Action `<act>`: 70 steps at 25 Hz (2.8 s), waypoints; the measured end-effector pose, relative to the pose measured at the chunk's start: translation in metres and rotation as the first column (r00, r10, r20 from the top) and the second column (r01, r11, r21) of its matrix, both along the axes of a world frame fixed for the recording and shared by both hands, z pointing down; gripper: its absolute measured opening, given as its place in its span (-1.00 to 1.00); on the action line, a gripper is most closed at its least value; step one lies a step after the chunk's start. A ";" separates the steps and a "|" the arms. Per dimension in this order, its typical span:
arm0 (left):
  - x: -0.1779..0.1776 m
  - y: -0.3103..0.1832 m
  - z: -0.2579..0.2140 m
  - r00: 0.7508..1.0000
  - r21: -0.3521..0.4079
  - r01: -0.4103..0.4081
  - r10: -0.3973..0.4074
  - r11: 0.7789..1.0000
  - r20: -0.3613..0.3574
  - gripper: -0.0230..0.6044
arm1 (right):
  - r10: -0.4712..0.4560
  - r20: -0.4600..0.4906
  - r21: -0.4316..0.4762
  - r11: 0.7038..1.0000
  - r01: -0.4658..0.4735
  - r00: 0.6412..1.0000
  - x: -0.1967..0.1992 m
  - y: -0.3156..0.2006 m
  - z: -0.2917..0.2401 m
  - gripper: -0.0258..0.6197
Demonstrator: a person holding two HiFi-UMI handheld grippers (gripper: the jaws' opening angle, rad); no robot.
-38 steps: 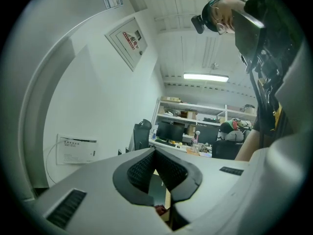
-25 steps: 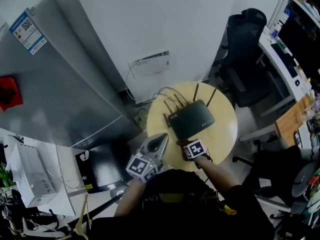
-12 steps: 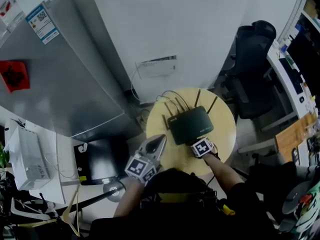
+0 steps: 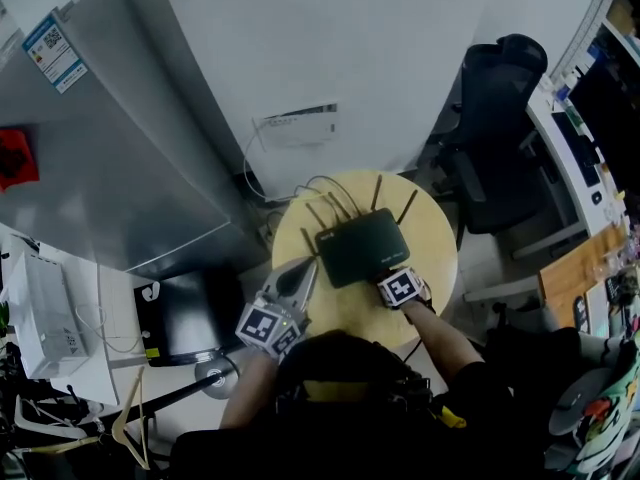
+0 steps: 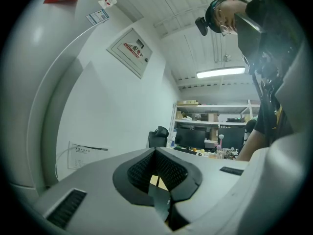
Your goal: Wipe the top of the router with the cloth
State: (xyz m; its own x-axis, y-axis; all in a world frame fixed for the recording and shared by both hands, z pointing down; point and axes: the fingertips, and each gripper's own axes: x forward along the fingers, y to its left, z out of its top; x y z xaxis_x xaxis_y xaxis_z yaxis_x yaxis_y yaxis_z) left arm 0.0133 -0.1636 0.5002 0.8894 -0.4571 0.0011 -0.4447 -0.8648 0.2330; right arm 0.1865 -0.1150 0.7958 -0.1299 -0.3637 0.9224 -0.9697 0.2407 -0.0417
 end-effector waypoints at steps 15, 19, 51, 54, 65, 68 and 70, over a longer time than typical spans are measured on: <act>0.016 -0.006 0.006 0.999 -0.013 -0.028 0.029 1.000 0.018 -0.95 | 0.140 -0.032 -0.004 0.990 -0.140 0.990 0.075 0.001 0.002 -0.74; 0.016 -0.006 0.006 0.999 -0.007 -0.037 0.037 0.999 0.026 -0.95 | 0.179 -0.062 0.008 0.984 -0.179 0.982 0.096 0.001 0.000 -0.73; -0.028 0.085 0.000 0.963 -0.016 0.270 -0.269 0.963 0.034 -0.95 | 0.169 0.412 0.573 0.716 -0.399 0.895 0.110 0.084 -0.168 -0.73; -0.046 0.099 -0.001 0.963 -0.010 0.269 -0.269 0.963 0.026 -0.95 | 0.145 0.460 0.612 0.662 -0.432 0.876 0.083 0.102 -0.184 -0.73; -0.150 0.166 -0.047 0.972 0.070 0.220 -0.212 0.973 -0.101 -0.94 | 0.027 0.464 0.780 0.461 -0.423 0.885 -0.038 0.187 -0.281 -0.73; -0.183 0.194 -0.039 0.974 0.061 0.212 -0.205 0.975 -0.100 -0.94 | 0.050 0.443 0.782 0.466 -0.414 0.895 -0.078 0.218 -0.283 -0.73; -0.203 0.212 -0.034 0.971 0.044 0.218 -0.213 0.975 -0.109 -0.94 | 0.058 0.432 0.788 0.460 -0.409 0.900 -0.101 0.242 -0.288 -0.73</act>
